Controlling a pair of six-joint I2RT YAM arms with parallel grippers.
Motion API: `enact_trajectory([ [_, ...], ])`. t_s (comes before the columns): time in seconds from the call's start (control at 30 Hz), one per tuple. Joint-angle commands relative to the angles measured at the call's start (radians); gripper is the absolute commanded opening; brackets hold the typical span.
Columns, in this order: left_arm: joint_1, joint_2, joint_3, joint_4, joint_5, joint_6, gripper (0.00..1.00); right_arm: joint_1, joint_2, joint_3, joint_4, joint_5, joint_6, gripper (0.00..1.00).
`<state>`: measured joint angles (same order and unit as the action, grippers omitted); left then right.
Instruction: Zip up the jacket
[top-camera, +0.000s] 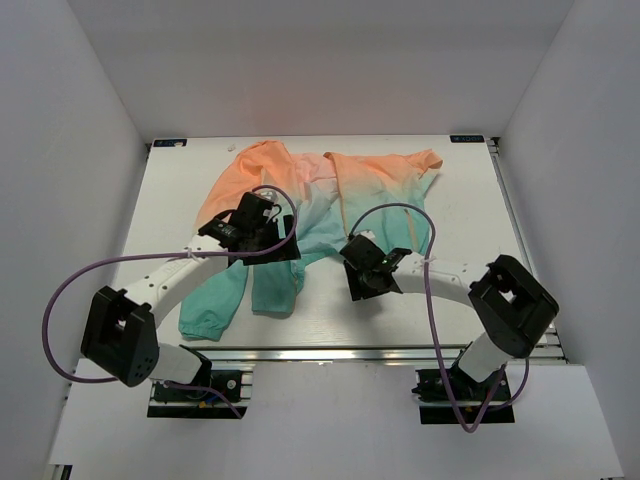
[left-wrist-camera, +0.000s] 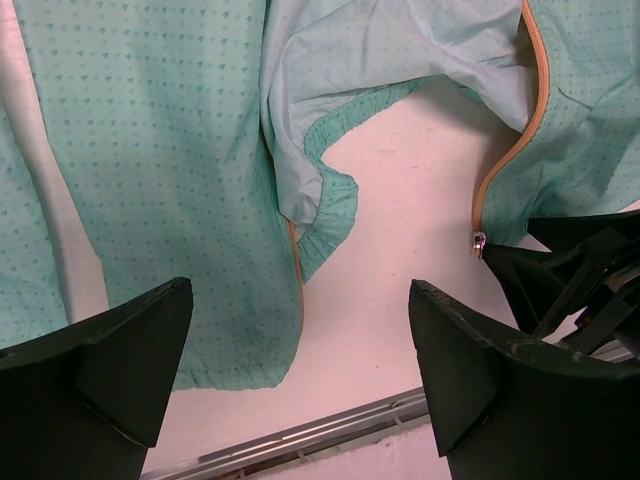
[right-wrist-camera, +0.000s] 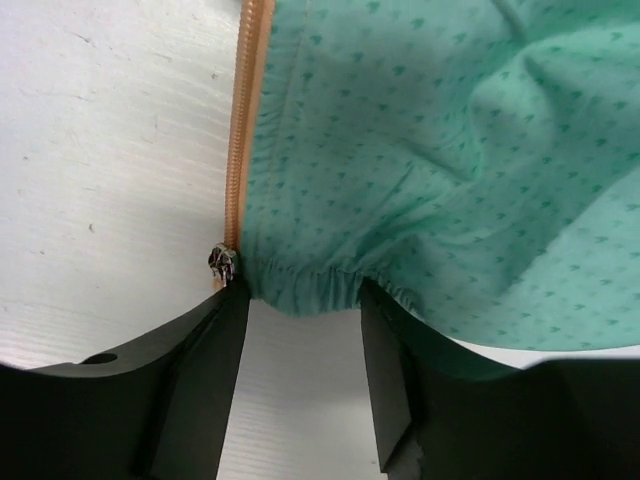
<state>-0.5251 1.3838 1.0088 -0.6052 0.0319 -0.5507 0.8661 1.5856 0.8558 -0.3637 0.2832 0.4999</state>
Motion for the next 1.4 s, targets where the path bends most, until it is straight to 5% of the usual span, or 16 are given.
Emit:
enact_trajectory([
  [0.0, 0.004, -0.061, 0.019, -0.019, -0.029, -0.008, 0.98, 0.005, 0.079, -0.018, -0.007, 0.001, 0.025, 0.52],
  [0.37, 0.004, -0.109, 0.004, -0.007, -0.033, 0.000, 0.98, 0.005, 0.018, -0.029, -0.005, 0.022, 0.037, 0.00],
  [0.67, -0.001, -0.059, -0.099, 0.387, 0.472, -0.009, 0.98, 0.005, -0.332, -0.132, 0.132, -0.044, -0.043, 0.00],
  [1.1, -0.116, 0.262, 0.051, 0.633, 0.623, -0.078, 0.98, 0.004, -0.507, -0.176, 0.206, -0.125, -0.075, 0.00],
  [1.37, -0.118, 0.348, 0.102, 0.676, 0.660, -0.089, 0.68, 0.002, -0.523, -0.181, 0.216, -0.144, -0.067, 0.00],
])
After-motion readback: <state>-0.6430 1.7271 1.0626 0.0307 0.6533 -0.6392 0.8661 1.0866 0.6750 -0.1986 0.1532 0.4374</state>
